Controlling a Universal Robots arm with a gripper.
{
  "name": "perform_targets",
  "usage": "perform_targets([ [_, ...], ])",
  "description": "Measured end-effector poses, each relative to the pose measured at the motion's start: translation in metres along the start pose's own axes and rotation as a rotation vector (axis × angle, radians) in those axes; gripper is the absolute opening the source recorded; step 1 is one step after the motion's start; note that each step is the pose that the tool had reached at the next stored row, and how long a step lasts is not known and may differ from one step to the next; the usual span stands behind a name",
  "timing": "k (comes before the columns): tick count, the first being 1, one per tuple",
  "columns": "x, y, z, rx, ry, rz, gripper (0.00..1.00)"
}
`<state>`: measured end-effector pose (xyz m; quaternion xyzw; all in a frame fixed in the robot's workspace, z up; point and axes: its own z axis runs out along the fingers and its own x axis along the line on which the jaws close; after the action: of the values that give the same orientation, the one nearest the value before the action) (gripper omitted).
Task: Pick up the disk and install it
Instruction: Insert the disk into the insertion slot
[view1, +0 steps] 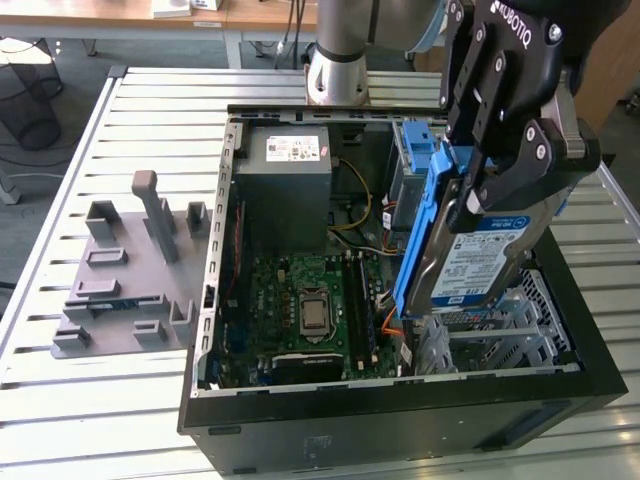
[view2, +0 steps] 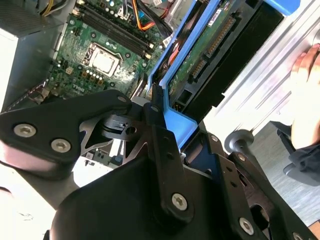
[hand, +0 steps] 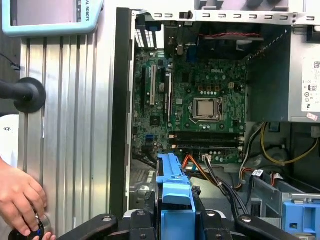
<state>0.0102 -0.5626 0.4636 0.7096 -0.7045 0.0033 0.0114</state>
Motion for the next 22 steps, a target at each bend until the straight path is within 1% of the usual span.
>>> perform_targets([
  [2, 0.0001, -0.0037, 0.0015, 0.0, 0.0002, 0.0, 0.36],
  [5, 0.0002, -0.0123, 0.0033, 0.0, 0.0001, 0.0, 0.36],
  [9, 0.0004, -0.0208, 0.0055, 0.0001, -0.0001, 0.0, 0.36],
  [14, 0.0029, -0.0285, 0.0088, 0.0001, -0.0001, 0.0, 0.36],
  [22, 0.0031, -0.0441, 0.0136, 0.0, 0.0, 0.0, 0.36],
])
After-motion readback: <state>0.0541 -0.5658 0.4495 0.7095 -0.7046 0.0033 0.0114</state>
